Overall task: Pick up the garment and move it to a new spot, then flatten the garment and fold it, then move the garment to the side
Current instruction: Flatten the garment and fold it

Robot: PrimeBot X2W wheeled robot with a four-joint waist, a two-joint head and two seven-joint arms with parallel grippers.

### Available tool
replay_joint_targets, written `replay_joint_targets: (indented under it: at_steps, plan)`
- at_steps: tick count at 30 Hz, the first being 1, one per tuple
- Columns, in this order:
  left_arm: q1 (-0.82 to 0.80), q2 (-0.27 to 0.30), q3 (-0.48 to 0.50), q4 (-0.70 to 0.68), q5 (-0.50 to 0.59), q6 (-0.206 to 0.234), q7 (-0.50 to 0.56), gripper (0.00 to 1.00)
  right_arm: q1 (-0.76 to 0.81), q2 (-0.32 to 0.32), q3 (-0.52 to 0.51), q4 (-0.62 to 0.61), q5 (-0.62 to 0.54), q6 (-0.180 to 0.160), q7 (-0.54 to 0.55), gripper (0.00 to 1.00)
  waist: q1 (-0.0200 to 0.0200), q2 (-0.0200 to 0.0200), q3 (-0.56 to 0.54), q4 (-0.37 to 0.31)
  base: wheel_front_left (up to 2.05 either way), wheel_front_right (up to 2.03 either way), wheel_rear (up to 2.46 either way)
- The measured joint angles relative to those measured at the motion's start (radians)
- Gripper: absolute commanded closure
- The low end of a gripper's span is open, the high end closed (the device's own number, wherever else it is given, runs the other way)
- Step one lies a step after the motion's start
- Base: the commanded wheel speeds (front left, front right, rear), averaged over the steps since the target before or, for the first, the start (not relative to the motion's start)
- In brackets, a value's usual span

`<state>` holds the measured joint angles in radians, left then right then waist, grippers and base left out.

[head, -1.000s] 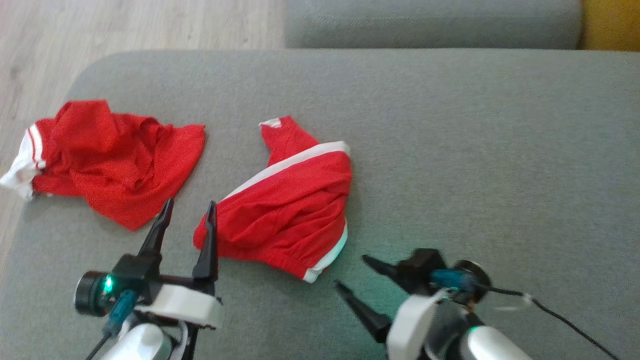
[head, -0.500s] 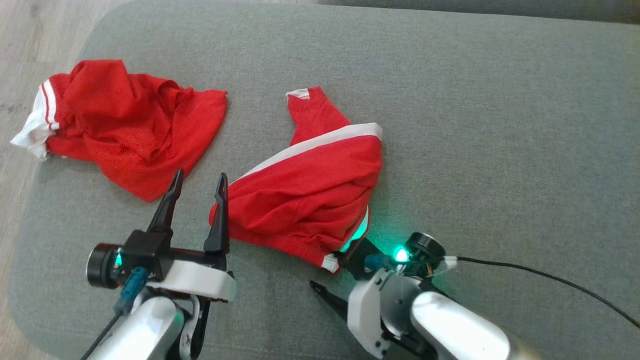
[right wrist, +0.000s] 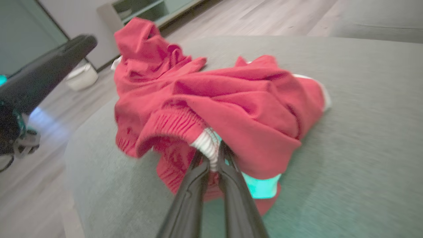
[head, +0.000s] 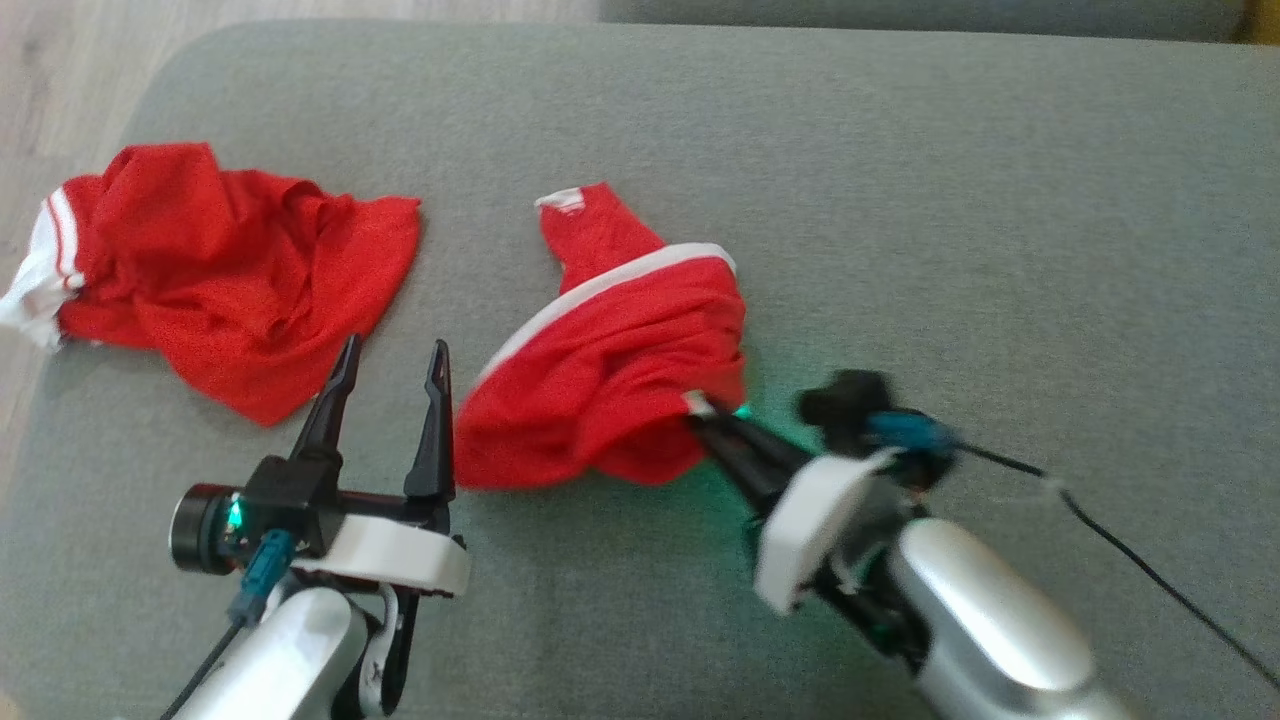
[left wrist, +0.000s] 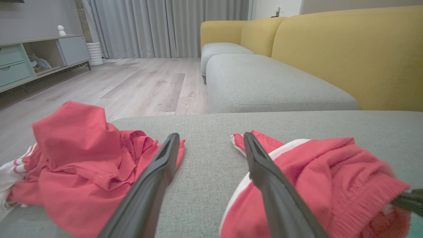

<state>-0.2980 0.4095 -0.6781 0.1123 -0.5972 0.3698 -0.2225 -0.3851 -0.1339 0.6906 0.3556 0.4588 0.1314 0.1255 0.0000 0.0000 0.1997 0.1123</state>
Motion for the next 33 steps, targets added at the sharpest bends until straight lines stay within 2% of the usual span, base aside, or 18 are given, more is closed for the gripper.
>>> replay_joint_targets:
  at_steps: [4,8,12,13,14,15,19,22,27,33]
  plan:
    - [0.001,0.008,0.001,-0.002,0.000,0.001,0.001,0.00,0.128,0.010,-0.227,-0.030,0.027,0.000,-0.002,1.00,0.0000,0.0000,-0.013,-0.031,0.00,0.00,0.00]
    - [0.002,0.015,0.002,-0.005,0.000,0.007,0.001,0.00,0.260,0.054,-0.483,-0.032,0.077,0.000,-0.002,1.00,0.0000,0.0000,-0.019,-0.060,0.00,0.00,0.00]
    - [0.011,0.021,0.004,-0.013,0.000,0.011,0.002,0.00,0.309,0.077,-0.624,-0.019,0.088,0.000,-0.004,1.00,0.0000,0.0000,-0.019,-0.081,0.00,0.00,0.00]
    - [0.015,0.022,0.005,-0.015,0.000,0.013,0.003,0.00,0.314,0.078,-0.656,-0.016,0.088,0.000,-0.004,0.76,0.0000,0.0000,-0.018,-0.088,0.00,0.00,0.00]
    - [0.019,0.023,0.005,-0.017,0.000,0.018,0.003,0.00,0.314,0.078,-0.680,-0.011,0.088,0.000,-0.005,0.05,0.0000,0.0000,-0.018,-0.095,0.00,0.00,0.00]
    - [0.021,0.023,0.004,-0.018,0.000,0.019,0.003,0.00,0.312,0.079,-0.700,-0.008,0.086,0.000,-0.012,0.00,0.0000,0.0000,-0.017,-0.102,0.00,0.00,0.00]
    - [0.021,0.026,0.005,-0.021,0.000,0.027,0.010,0.00,0.311,0.084,-0.743,-0.010,0.049,0.000,-0.029,0.00,0.0000,0.0000,-0.015,-0.124,0.00,0.00,0.00]
    - [0.020,0.026,0.005,-0.021,0.000,0.028,0.010,0.00,0.313,0.075,-0.772,-0.039,-0.043,0.000,-0.069,0.00,0.0000,0.0000,-0.015,-0.131,0.00,0.00,0.00]
    - [0.020,0.026,0.005,-0.021,0.000,0.036,0.010,0.00,0.312,0.021,-0.843,-0.157,-0.213,0.000,-0.159,0.00,0.0000,0.0000,-0.022,-0.132,0.00,0.00,0.00]
    - [0.021,0.028,0.006,-0.021,-0.001,0.041,0.010,0.00,0.315,0.021,-0.816,-0.286,-0.277,0.000,-0.122,0.00,-0.0001,0.0000,-0.041,-0.134,0.00,0.00,0.00]
